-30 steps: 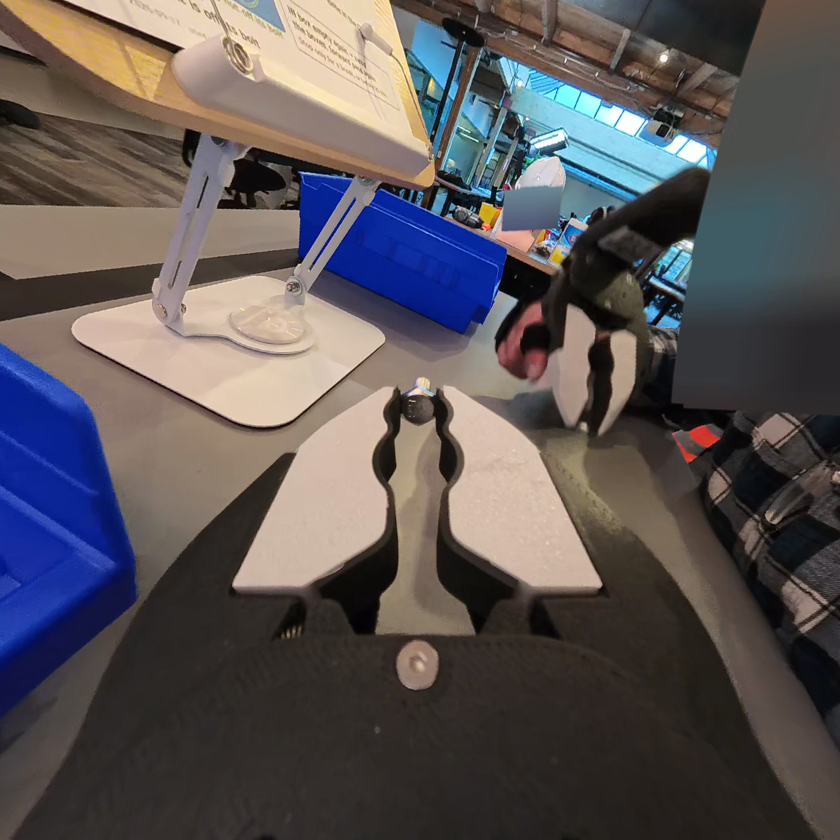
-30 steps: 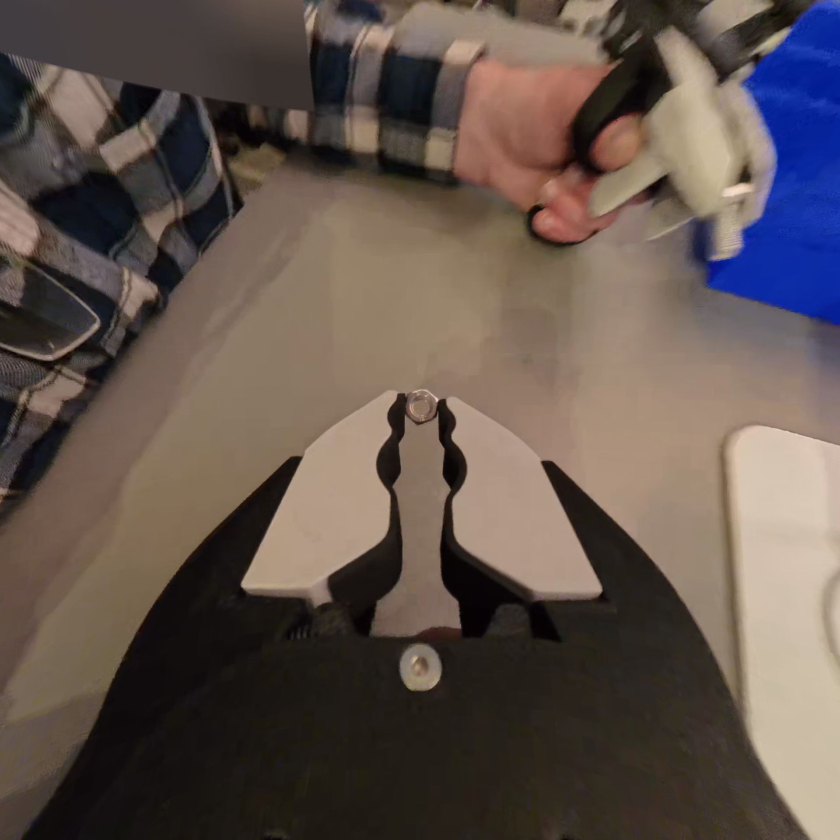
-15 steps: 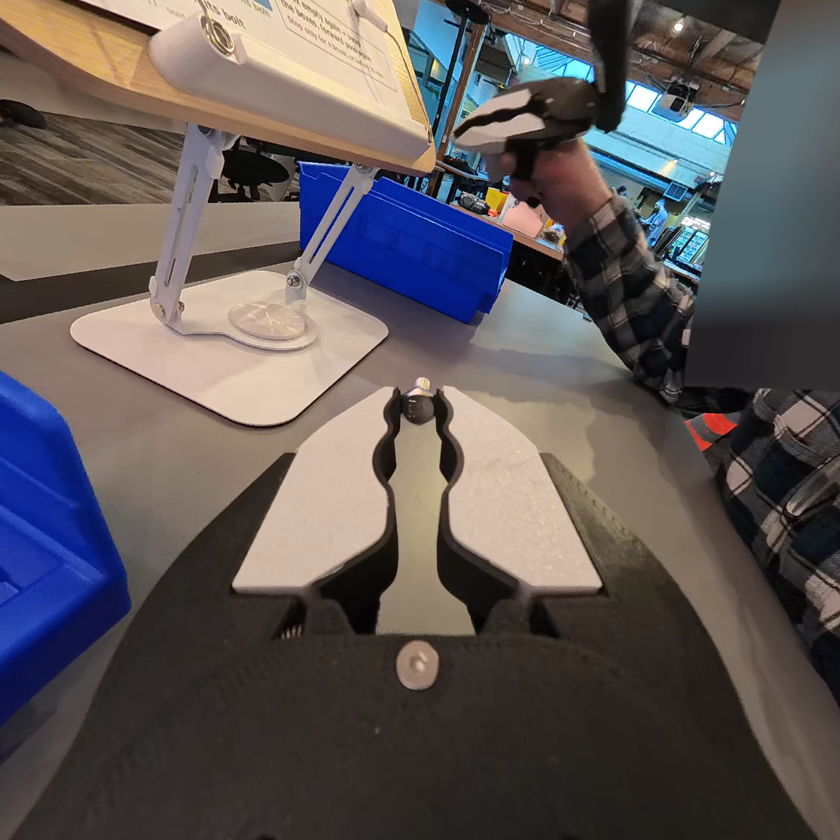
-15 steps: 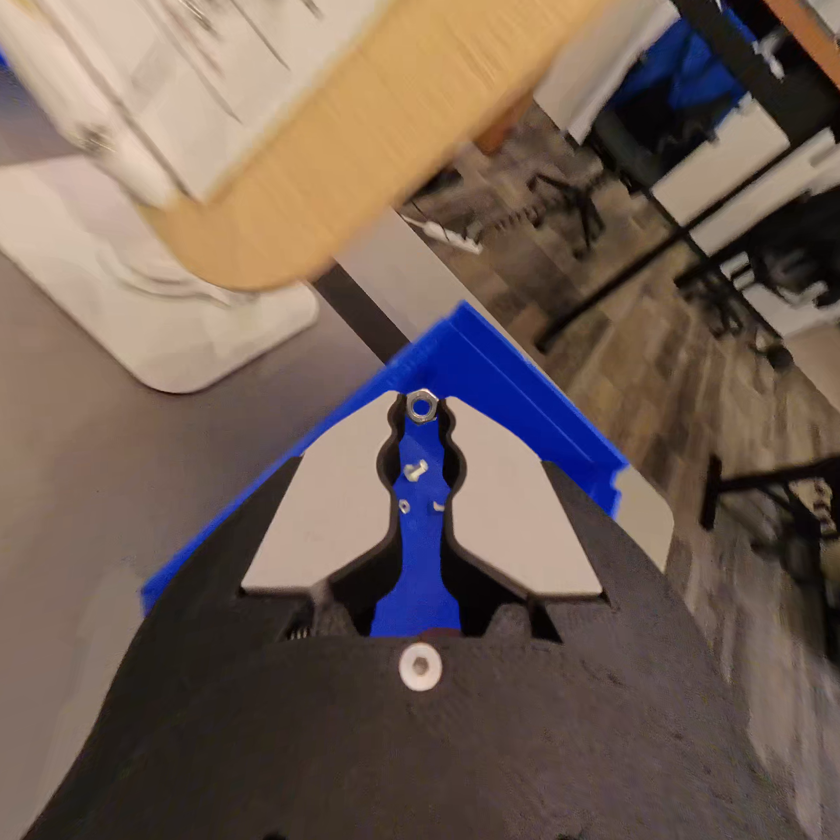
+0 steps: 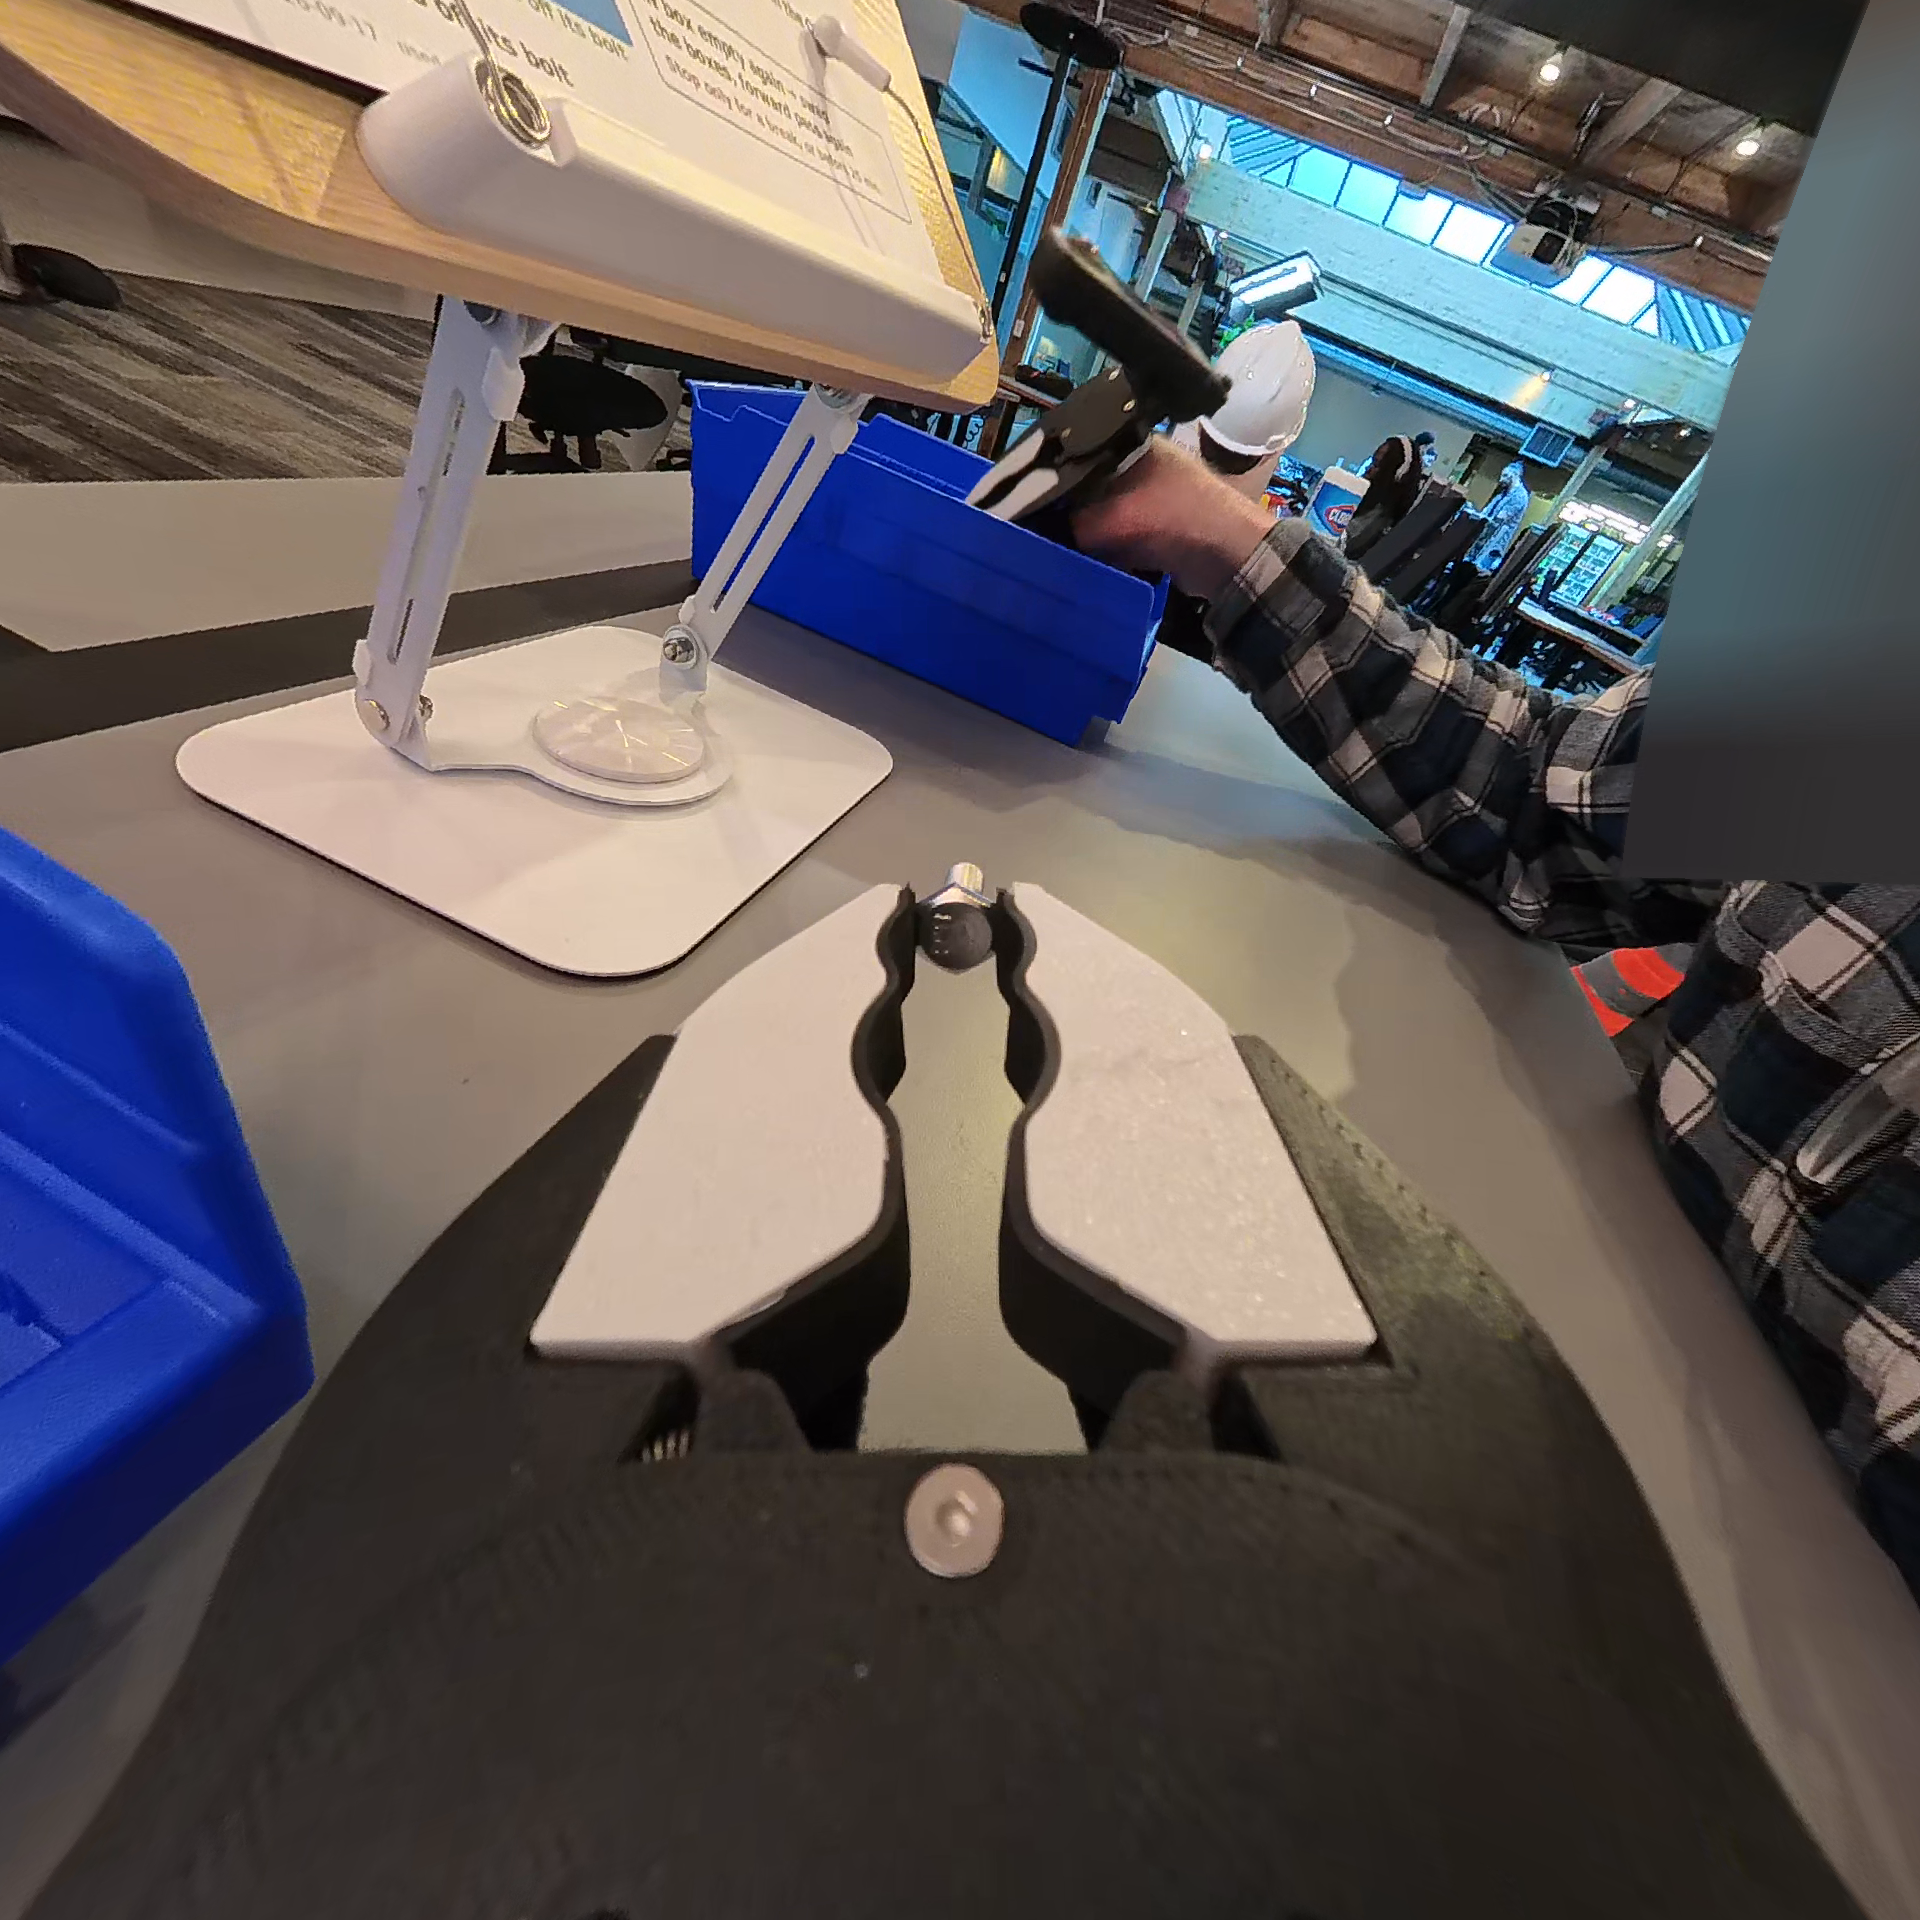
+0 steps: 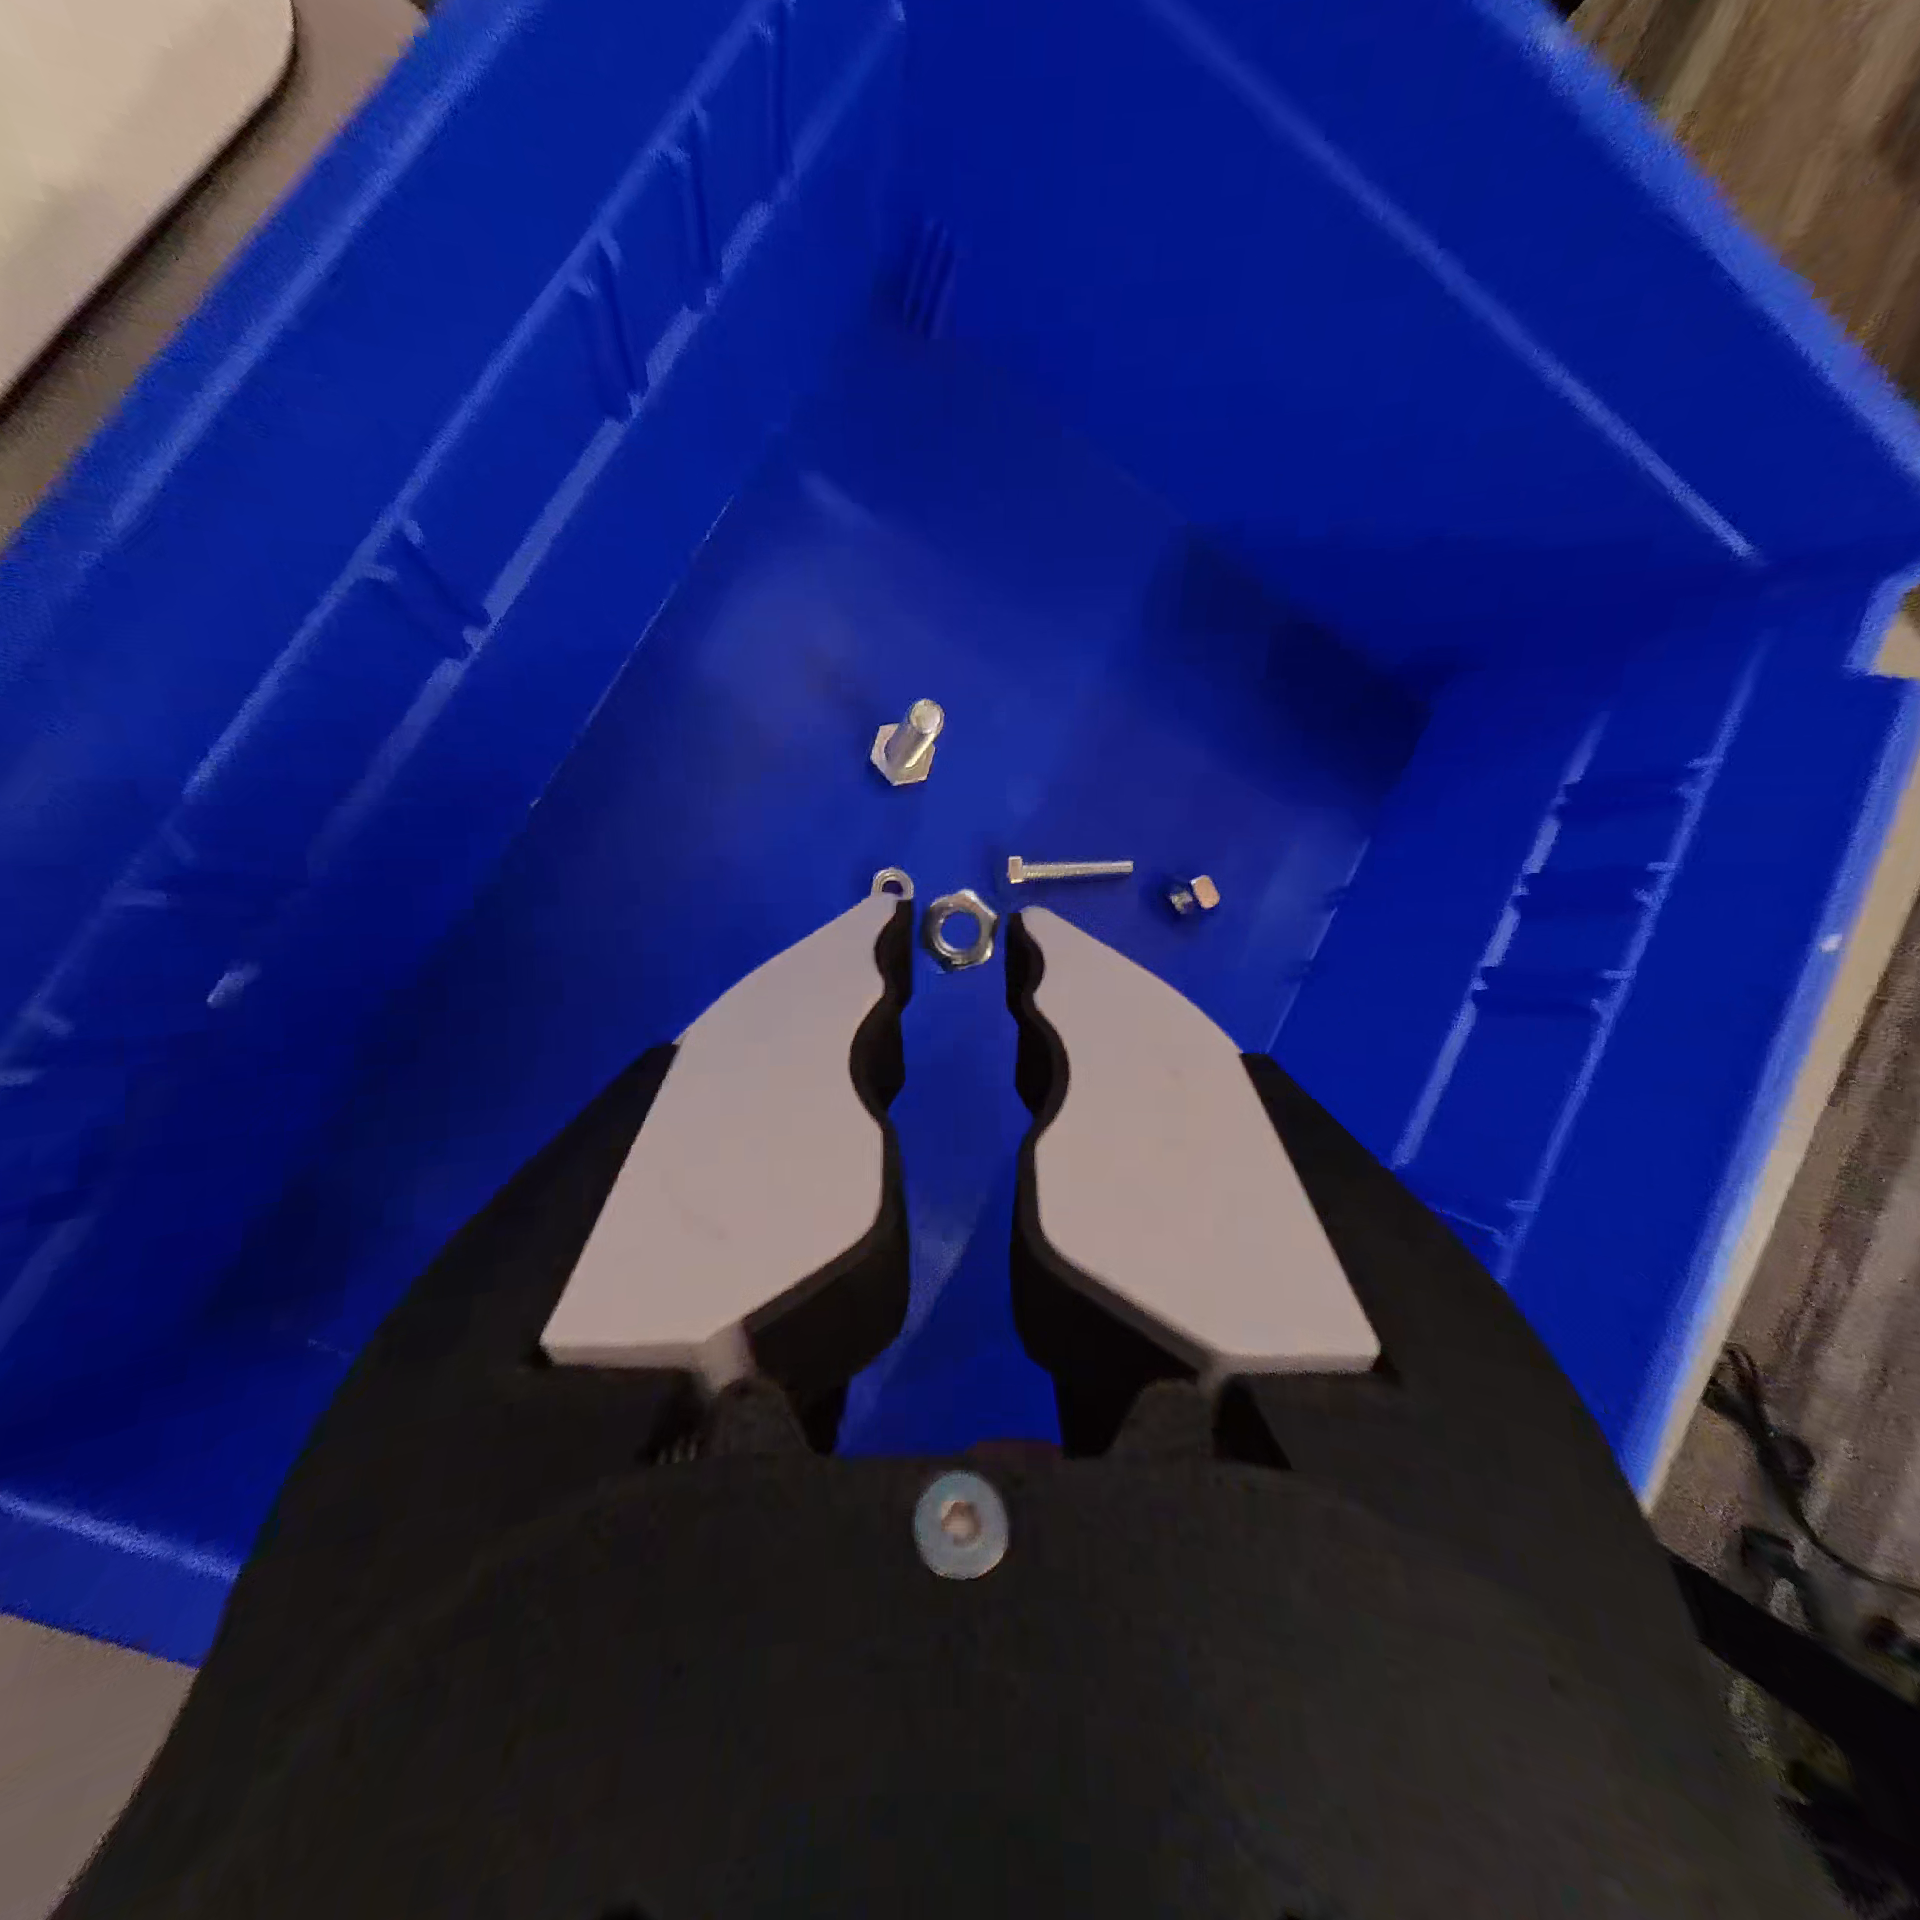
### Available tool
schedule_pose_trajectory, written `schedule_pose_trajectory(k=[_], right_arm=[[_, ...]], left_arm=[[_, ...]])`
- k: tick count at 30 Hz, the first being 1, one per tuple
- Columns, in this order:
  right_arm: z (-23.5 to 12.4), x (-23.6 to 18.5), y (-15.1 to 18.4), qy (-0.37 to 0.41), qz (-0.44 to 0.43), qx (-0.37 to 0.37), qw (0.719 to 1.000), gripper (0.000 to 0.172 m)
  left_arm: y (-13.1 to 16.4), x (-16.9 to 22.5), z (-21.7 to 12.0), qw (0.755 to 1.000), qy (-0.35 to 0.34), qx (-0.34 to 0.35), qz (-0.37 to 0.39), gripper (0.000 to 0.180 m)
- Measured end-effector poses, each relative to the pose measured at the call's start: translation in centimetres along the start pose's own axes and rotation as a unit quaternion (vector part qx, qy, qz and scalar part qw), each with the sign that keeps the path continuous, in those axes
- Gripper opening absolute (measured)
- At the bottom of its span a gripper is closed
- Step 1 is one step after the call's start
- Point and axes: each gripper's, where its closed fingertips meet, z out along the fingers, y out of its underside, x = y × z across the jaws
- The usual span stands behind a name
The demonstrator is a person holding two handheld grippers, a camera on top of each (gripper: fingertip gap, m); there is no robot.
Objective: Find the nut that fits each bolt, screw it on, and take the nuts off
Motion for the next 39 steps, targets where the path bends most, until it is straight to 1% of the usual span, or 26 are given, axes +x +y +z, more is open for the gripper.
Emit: schedule_pose_trajectory(k=[2, 3, 4, 5, 7, 9, 10, 11, 12, 13, 14, 16, 17, 19, 21, 22, 24, 26, 27, 29, 32, 34, 35, 39], right_arm=[[0.5, -0.2, 0.5, -0.012, 0.01, -0.013, 1.0, 0.048], [0.6, -0.1, 0.6, -0.007, 0.013, -0.019, 1.0, 0.053], [0.5, 0.2, 0.6, 0.002, 0.01, -0.02, 1.0, 0.051], [0.0, 0.5, 0.3, 0.011, 0.007, -0.015, 1.0, 0.044], [-1.9, 1.5, -0.8, 0.05, 0.001, 0.009, 0.999, 0.042], [-5.5, 1.6, -3.5, 0.09, -0.021, 0.069, 0.993, 0.038], [-7.7, 1.0, -5.4, 0.108, -0.037, 0.112, 0.987, 0.037], [-9.9, -0.6, -7.3, 0.104, -0.061, 0.158, 0.98, 0.036], [-11.9, -3.1, -9.2, 0.079, -0.086, 0.205, 0.972, 0.032], [-13.5, -6.2, -10.8, 0.036, -0.102, 0.247, 0.963, 0.034], [-14.7, -10.0, -12.2, -0.031, -0.112, 0.281, 0.953, 0.035], [-16.5, -18.2, -14.0, -0.191, -0.126, 0.333, 0.915, 0.033], [-16.9, -21.9, -14.4, -0.261, -0.13, 0.342, 0.893, 0.033], [-16.6, -28.4, -14.5, -0.397, -0.132, 0.319, 0.85, 0.033], [-16.1, -33.1, -14.7, -0.495, -0.121, 0.294, 0.809, 0.034], [-15.6, -34.9, -14.5, -0.532, -0.123, 0.274, 0.792, 0.036], [-14.0, -37.5, -14.4, -0.557, -0.139, 0.239, 0.783, 0.039], [-14.0, -39.5, -14.2, -0.606, -0.141, 0.219, 0.752, 0.036], [-14.1, -40.2, -14.1, -0.624, -0.139, 0.209, 0.74, 0.036], [-14.1, -41.2, -14.2, -0.639, -0.14, 0.207, 0.728, 0.033], [-14.7, -42.0, -14.3, -0.678, -0.119, 0.199, 0.698, 0.027], [-15.4, -42.3, -14.0, -0.705, -0.112, 0.197, 0.672, 0.017], [-15.6, -42.3, -13.9, -0.715, -0.109, 0.196, 0.663, 0.015], [-16.5, -42.3, -13.9, -0.727, -0.109, 0.208, 0.645, 0.01]], left_arm=[[0.0, 0.0, 0.0, 1.0, 0.0, 0.0, -0.001, 0.014], [0.0, 0.0, 0.0, 1.0, 0.0, 0.001, -0.001, 0.014], [0.0, 0.0, 0.0, 1.0, 0.0, 0.001, -0.001, 0.014], [0.0, 0.0, -0.1, 1.0, -0.001, 0.001, 0.001, 0.014], [-0.3, 0.1, -0.1, 1.0, -0.004, 0.006, 0.009, 0.014], [-0.6, 0.4, -0.1, 1.0, -0.004, 0.011, 0.022, 0.014], [-0.8, 0.5, -0.1, 0.999, -0.004, 0.015, 0.03, 0.014], [-0.9, 0.8, -0.1, 0.999, -0.003, 0.018, 0.038, 0.014], [-1.1, 1.0, 0.0, 0.999, -0.003, 0.019, 0.047, 0.014], [-1.3, 1.2, 0.1, 0.998, -0.006, 0.021, 0.061, 0.014], [-1.4, 1.6, 0.2, 0.997, -0.007, 0.022, 0.075, 0.014], [-1.8, 2.5, 0.5, 0.994, -0.008, 0.025, 0.11, 0.014], [-2.0, 3.0, 0.7, 0.991, -0.011, 0.025, 0.13, 0.014], [-2.3, 4.0, 1.1, 0.986, -0.014, 0.022, 0.165, 0.014], [-2.3, 4.9, 1.5, 0.979, -0.018, 0.013, 0.202, 0.014], [-2.2, 5.1, 1.6, 0.976, -0.023, 0.006, 0.217, 0.014], [-2.1, 5.7, 1.8, 0.972, -0.02, 0.0, 0.234, 0.014], [-2.2, 6.0, 1.8, 0.97, -0.022, -0.002, 0.243, 0.014], [-2.3, 6.1, 1.7, 0.97, -0.018, 0.002, 0.243, 0.014], [-2.7, 6.5, 1.5, 0.971, -0.009, 0.01, 0.238, 0.014], [-2.6, 7.0, 1.5, 0.969, 0.002, 0.008, 0.245, 0.013], [-2.4, 7.4, 1.7, 0.966, 0.008, 0.003, 0.257, 0.014], [-2.4, 7.6, 1.7, 0.965, 0.011, 0.004, 0.261, 0.014], [-2.7, 8.4, 1.5, 0.965, 0.03, 0.013, 0.261, 0.014]])
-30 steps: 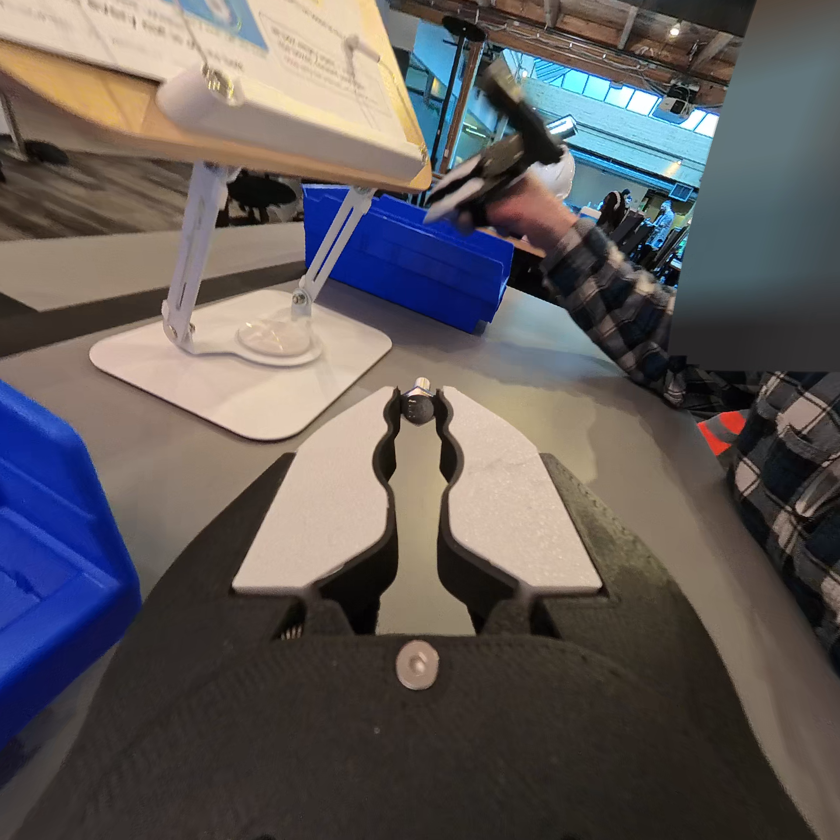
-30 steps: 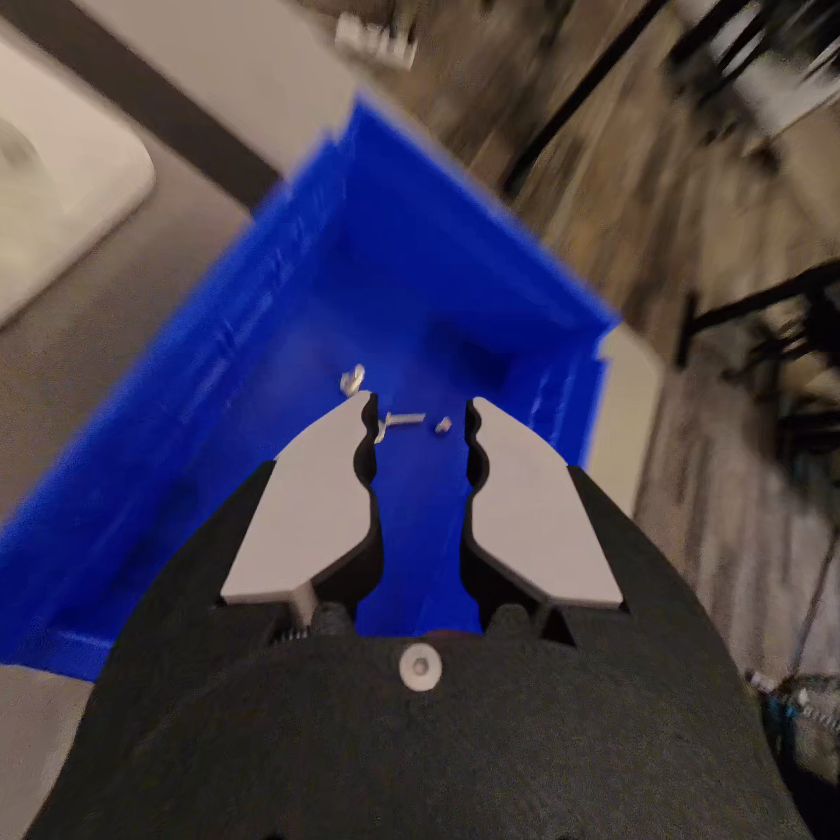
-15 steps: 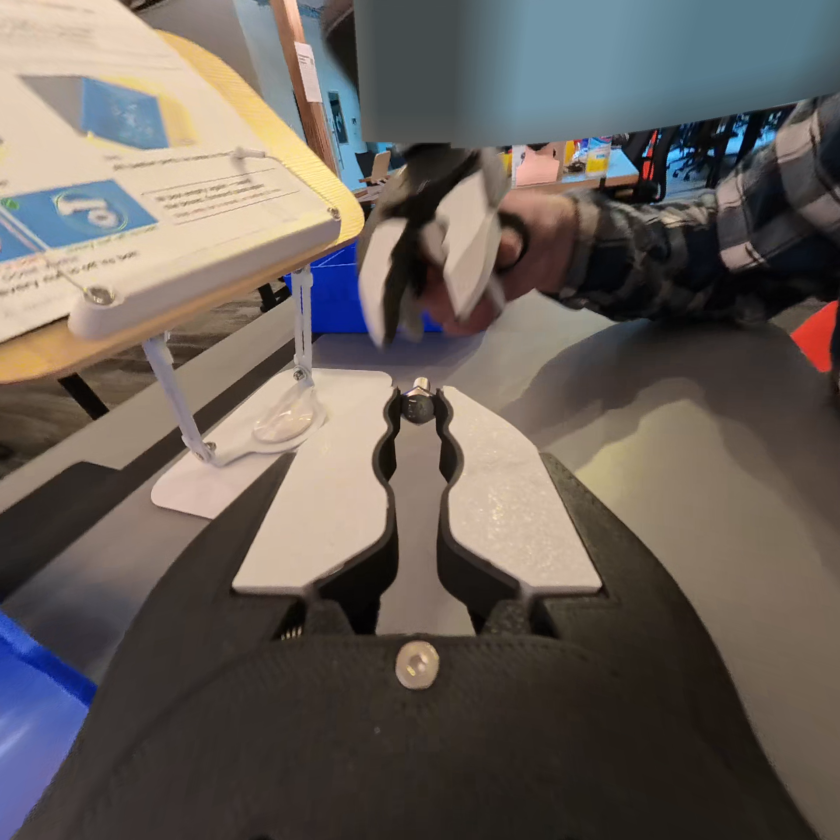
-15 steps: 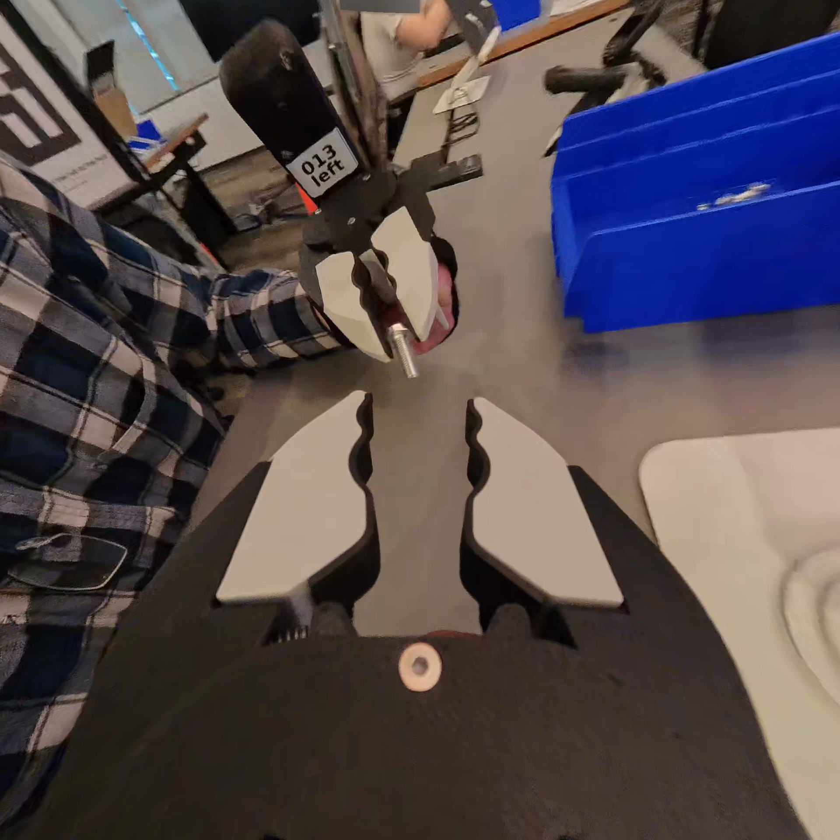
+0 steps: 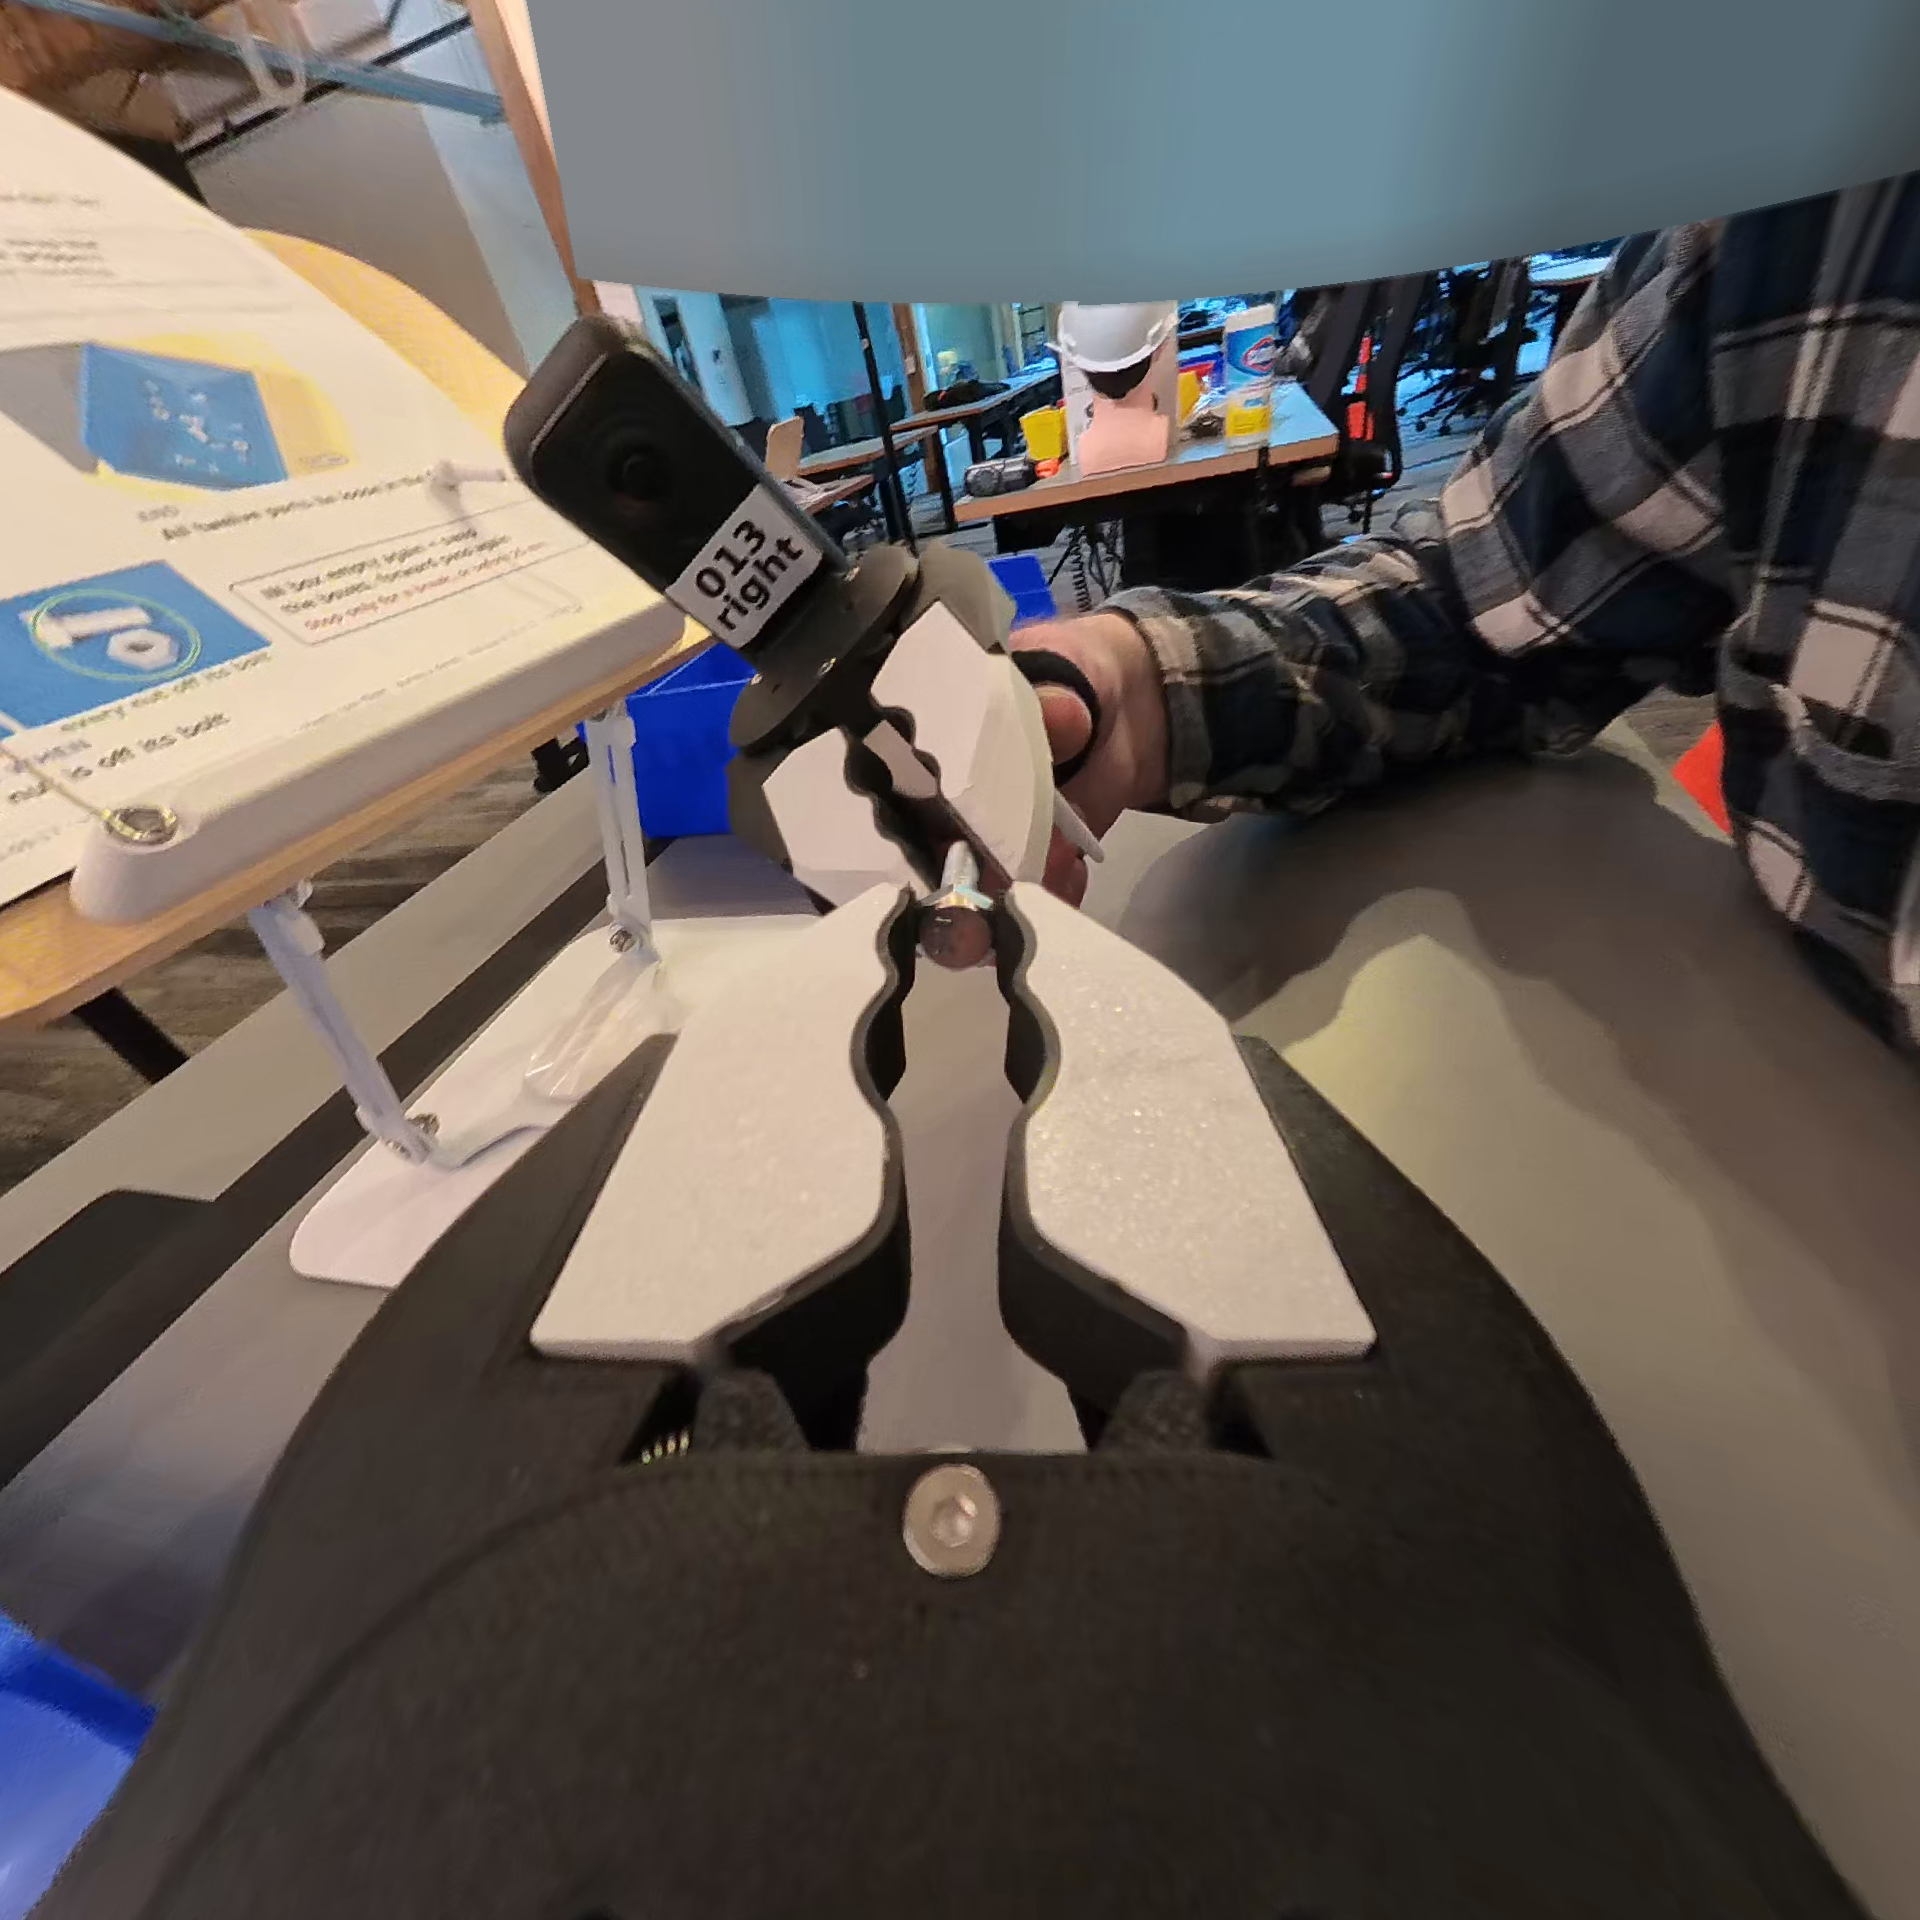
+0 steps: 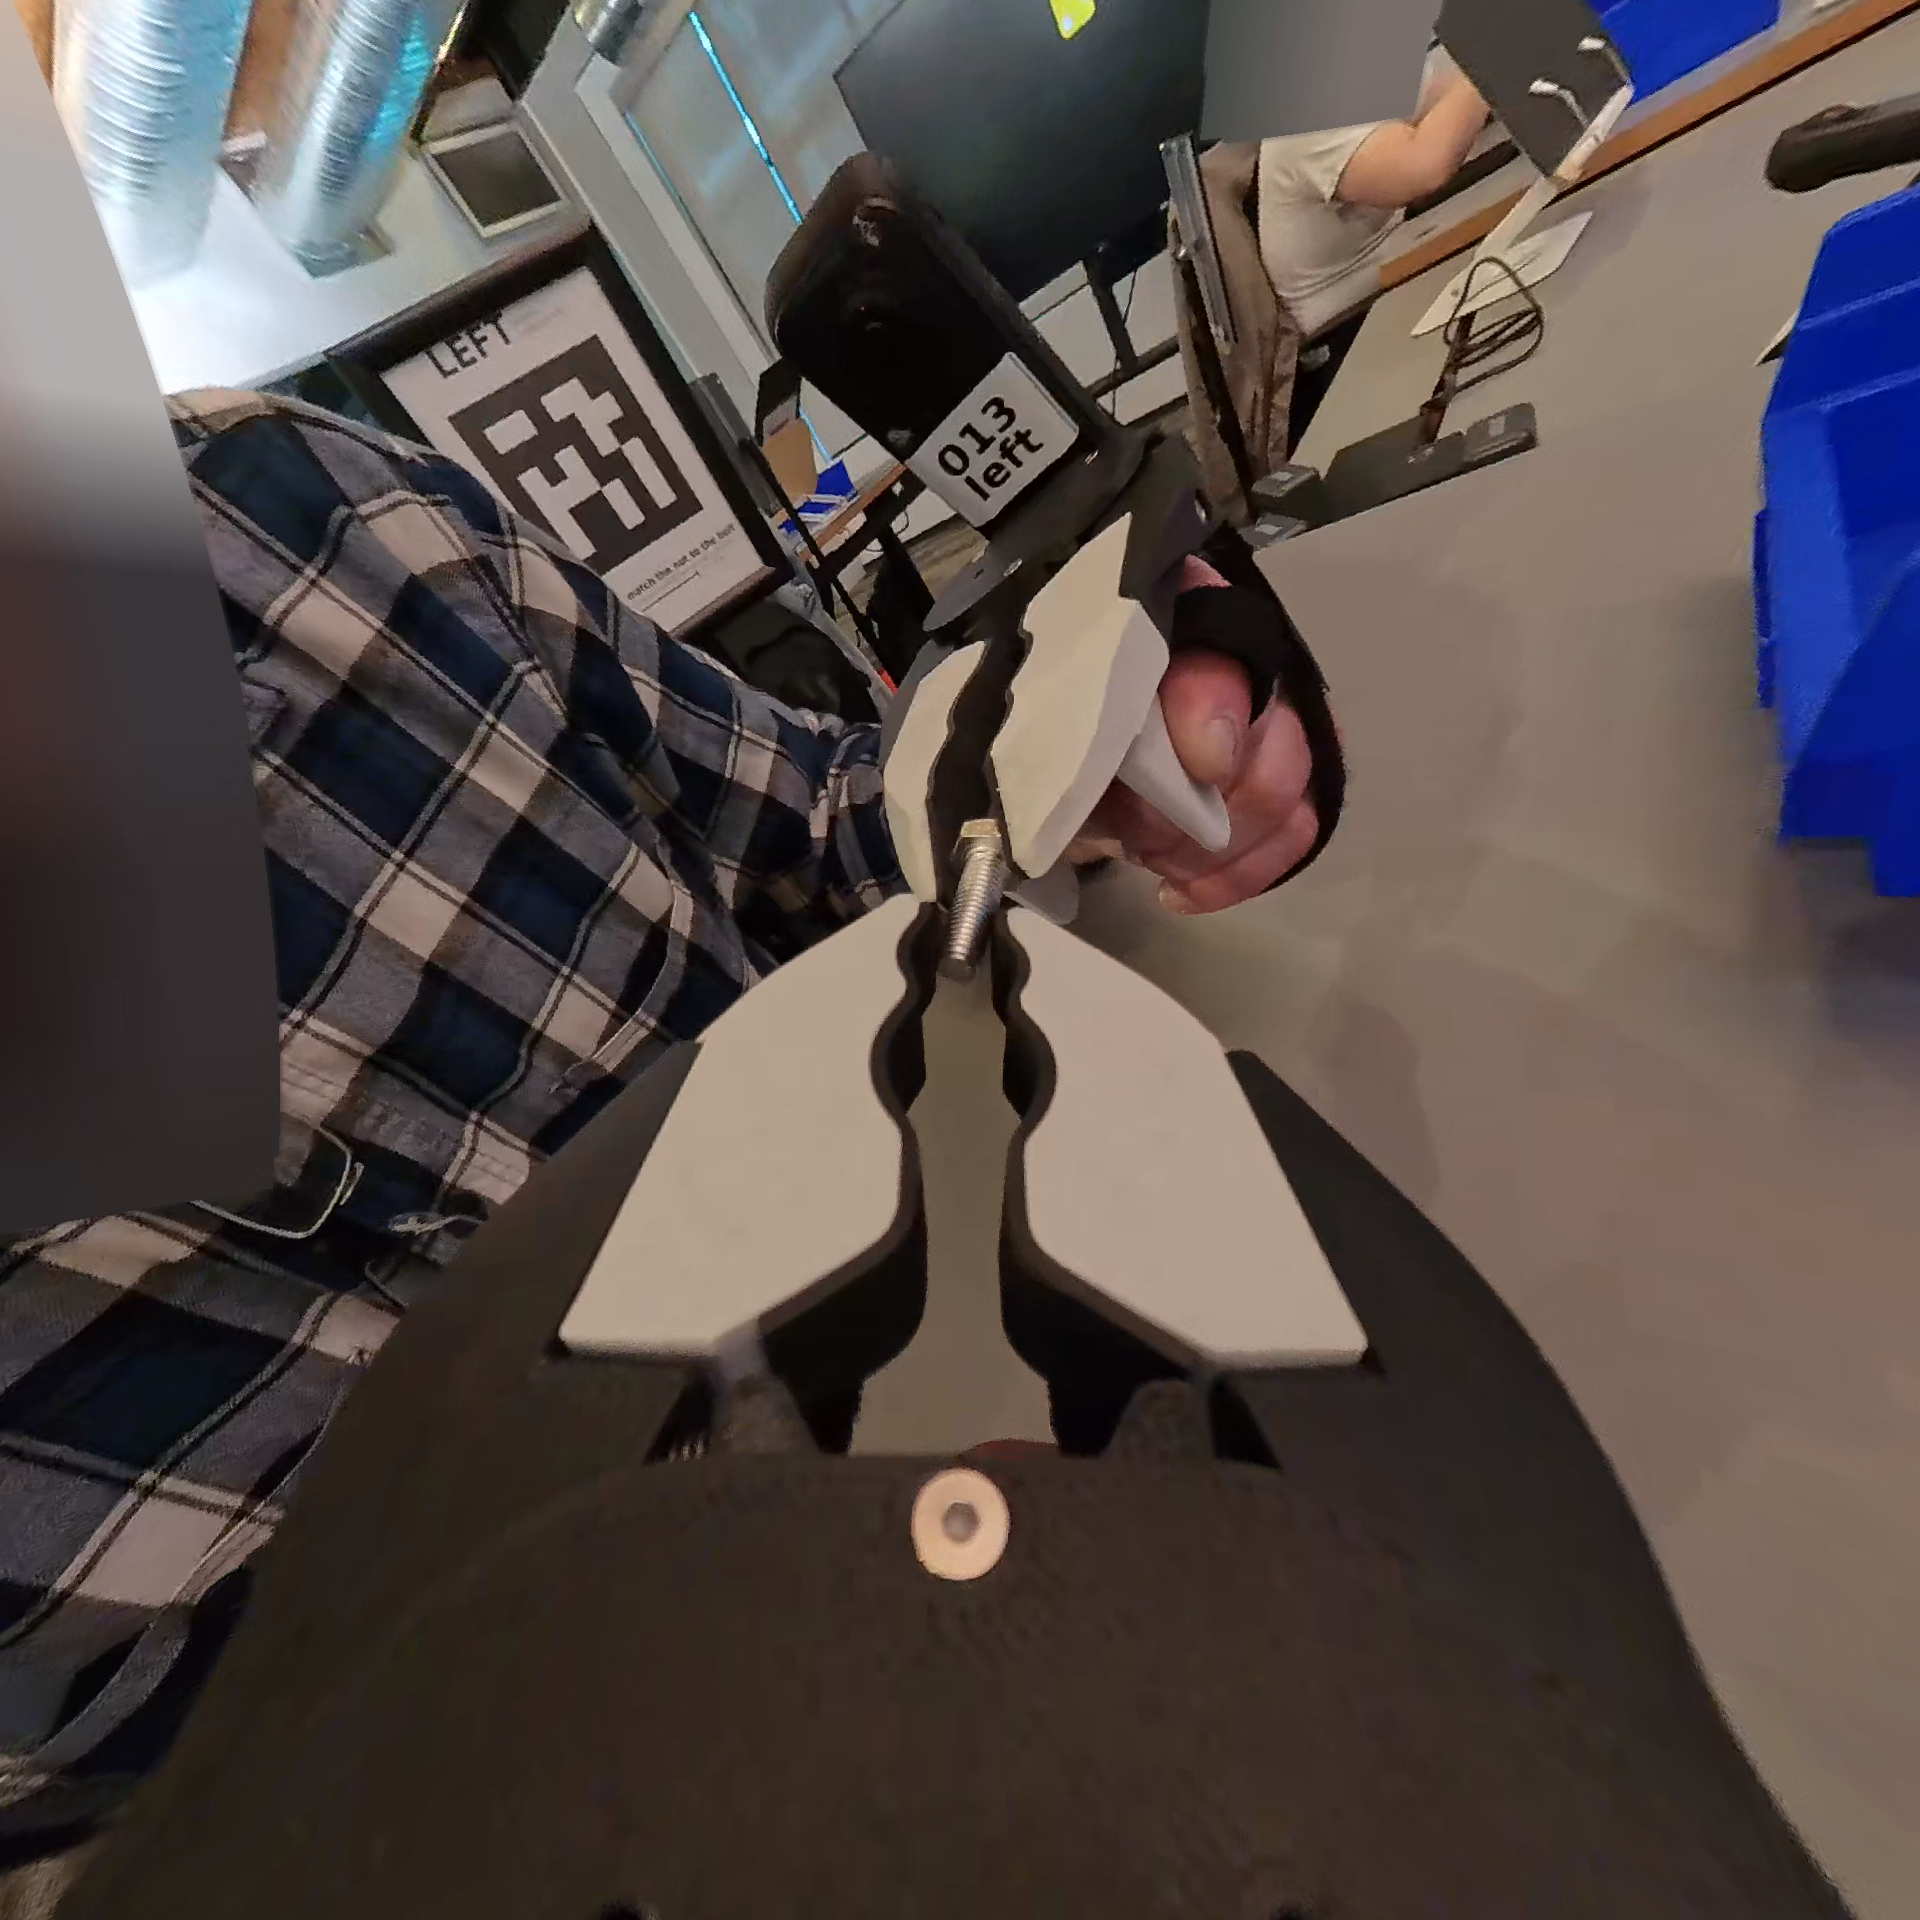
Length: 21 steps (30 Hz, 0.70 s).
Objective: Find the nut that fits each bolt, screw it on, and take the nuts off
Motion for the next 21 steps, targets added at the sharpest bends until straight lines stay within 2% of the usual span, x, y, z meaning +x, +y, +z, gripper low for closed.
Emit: schedule_pose_trajectory(k=[6, 9, 12, 14, 15, 16, 17, 19, 20, 21], right_arm=[[-0.2, -0.1, 0.1, 0.022, -0.021, -0.017, 0.999, 0.008], [-1.5, 0.0, -1.0, 0.048, -0.031, -0.004, 0.998, 0.008], [-5.2, -1.0, -3.9, 0.126, -0.096, 0.004, 0.987, 0.008], [-9.8, -1.8, -6.4, 0.225, -0.152, 0.006, 0.963, 0.008], [-12.8, -2.0, -7.4, 0.288, -0.172, 0.003, 0.942, 0.008], [-16.4, -1.8, -8.0, 0.373, -0.191, -0.009, 0.908, 0.008], [-20.8, -1.4, -8.2, 0.47, -0.206, -0.032, 0.858, 0.008], [-29.8, -1.3, -7.1, 0.629, -0.19, -0.097, 0.747, 0.008], [-33.5, -1.5, -6.0, 0.676, -0.165, -0.122, 0.708, 0.008], [-36.5, -1.7, -4.7, 0.704, -0.135, -0.137, 0.684, 0.008]], left_arm=[[-0.3, 0.3, 0.1, 1.0, -0.005, -0.001, 0.027, 0.015], [-1.0, -0.6, -0.4, 0.999, -0.038, 0.011, 0.03, 0.033], [-1.4, -2.0, -1.4, 0.997, -0.076, 0.015, 0.024, 0.045], [-1.2, -2.4, -1.9, 0.996, -0.084, 0.009, 0.022, 0.027], [-1.1, -2.6, -2.0, 0.996, -0.088, 0.01, 0.022, 0.019], [-1.1, -2.7, -2.1, 0.996, -0.088, 0.011, 0.02, 0.009], [-1.1, -2.7, -2.2, 0.996, -0.088, 0.013, 0.017, 0.002], [-0.9, -3.2, -2.3, 0.995, -0.099, 0.01, 0.011, 0.0], [-0.7, -3.2, -2.2, 0.995, -0.097, 0.005, 0.009, 0.0], [-0.5, -3.3, -2.1, 0.995, -0.098, 0.001, 0.009, 0.0]])
